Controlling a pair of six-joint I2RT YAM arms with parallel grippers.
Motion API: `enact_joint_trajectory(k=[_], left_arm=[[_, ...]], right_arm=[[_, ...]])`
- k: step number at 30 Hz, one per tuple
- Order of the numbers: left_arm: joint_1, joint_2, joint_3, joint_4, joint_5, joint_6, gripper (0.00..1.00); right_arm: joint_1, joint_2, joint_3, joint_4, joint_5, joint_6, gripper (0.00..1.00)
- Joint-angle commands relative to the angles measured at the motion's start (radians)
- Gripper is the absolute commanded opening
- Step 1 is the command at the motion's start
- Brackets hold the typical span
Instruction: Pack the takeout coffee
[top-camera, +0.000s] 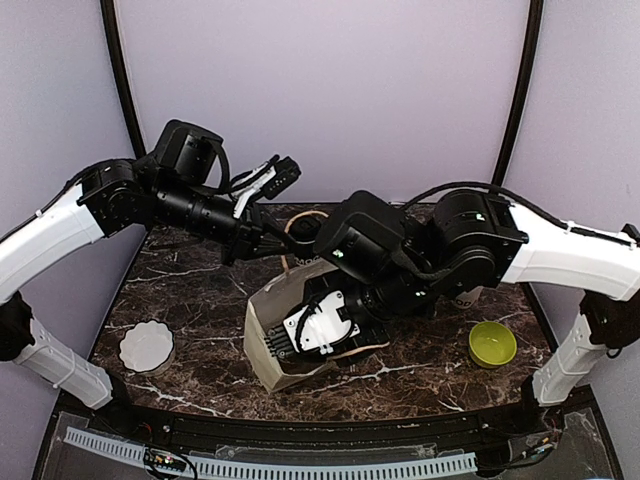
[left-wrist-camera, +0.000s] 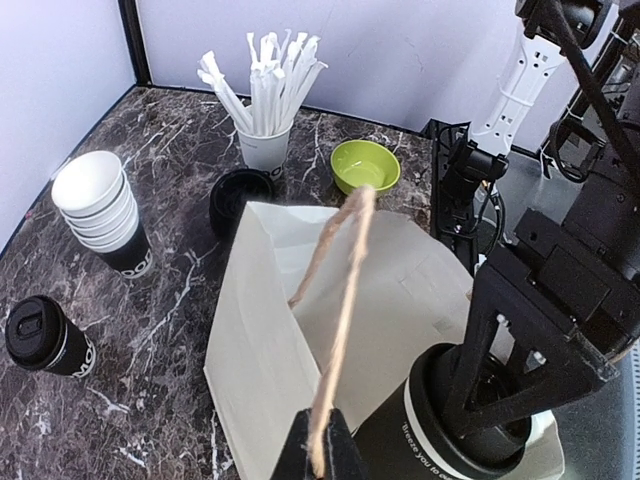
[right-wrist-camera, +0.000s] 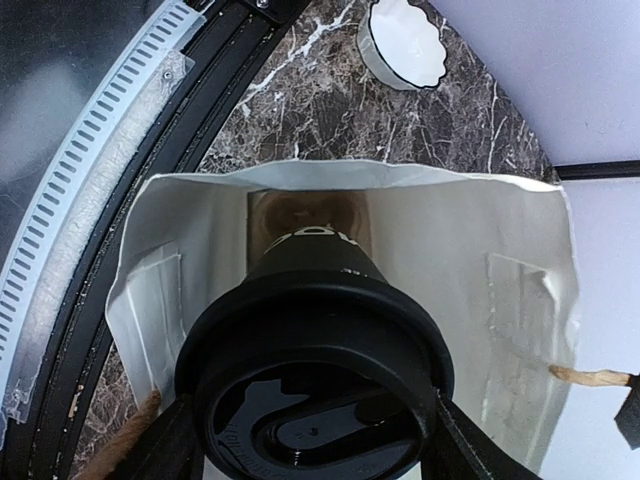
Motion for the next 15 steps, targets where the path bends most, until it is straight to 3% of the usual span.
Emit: enact_joint_trajectory(k=[1,9,15], left_arm=[[-0.004,-0.004,0.006,0.051,0.051,0.083,0.00],[-0.004,-0.084,-0.107,0.151,0.153,0.078,0.00],[-0.009,-0.070,-0.105,0.162,0.196,0.064,0.00]], right_arm=[[-0.001,0.006,0.048,0.008,0.017,-0.023,0.52],[-0.016,-0.042,-0.031,0.031,0.131,-0.040,0.51],[-0.025,-0.063,-0.060,0.020,0.177,-0.051,0.50]])
